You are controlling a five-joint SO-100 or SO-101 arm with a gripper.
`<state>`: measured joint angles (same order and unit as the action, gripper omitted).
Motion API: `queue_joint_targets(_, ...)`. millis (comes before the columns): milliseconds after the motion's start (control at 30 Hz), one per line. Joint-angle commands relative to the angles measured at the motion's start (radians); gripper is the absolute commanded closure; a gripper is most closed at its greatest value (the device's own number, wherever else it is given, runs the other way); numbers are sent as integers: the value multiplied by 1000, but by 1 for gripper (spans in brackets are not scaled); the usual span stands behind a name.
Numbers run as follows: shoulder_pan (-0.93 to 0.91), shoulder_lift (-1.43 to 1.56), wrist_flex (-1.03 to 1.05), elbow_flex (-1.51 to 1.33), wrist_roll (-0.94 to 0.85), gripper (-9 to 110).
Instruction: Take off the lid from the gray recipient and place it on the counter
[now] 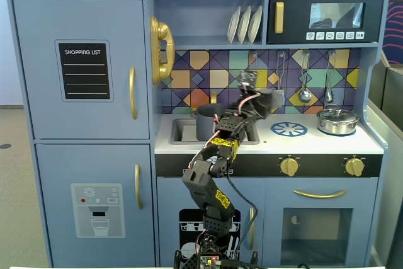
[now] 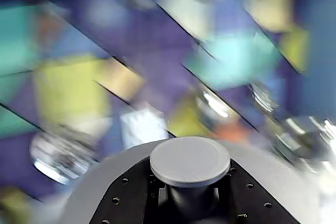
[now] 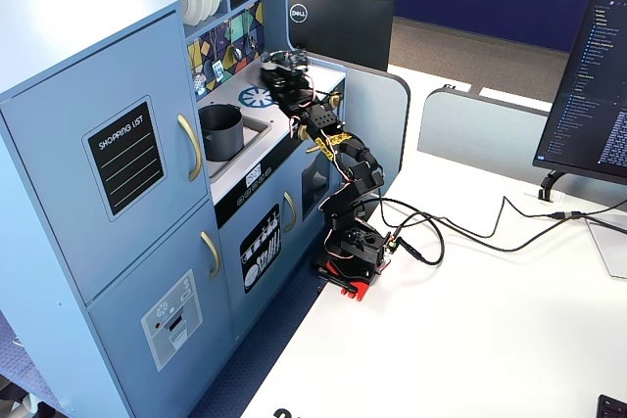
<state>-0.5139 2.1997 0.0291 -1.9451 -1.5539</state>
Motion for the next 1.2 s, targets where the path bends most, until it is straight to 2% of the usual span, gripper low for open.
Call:
queue_joint_targets(0, -64, 26, -80, -35, 18, 102)
queue_joint_targets(167, -87, -67, -224, -118, 12, 102)
queue_joint_targets(433, -75, -199, -339, -146, -6, 102)
queue_joint_targets(1167, -46, -397, -476, -144, -37, 102)
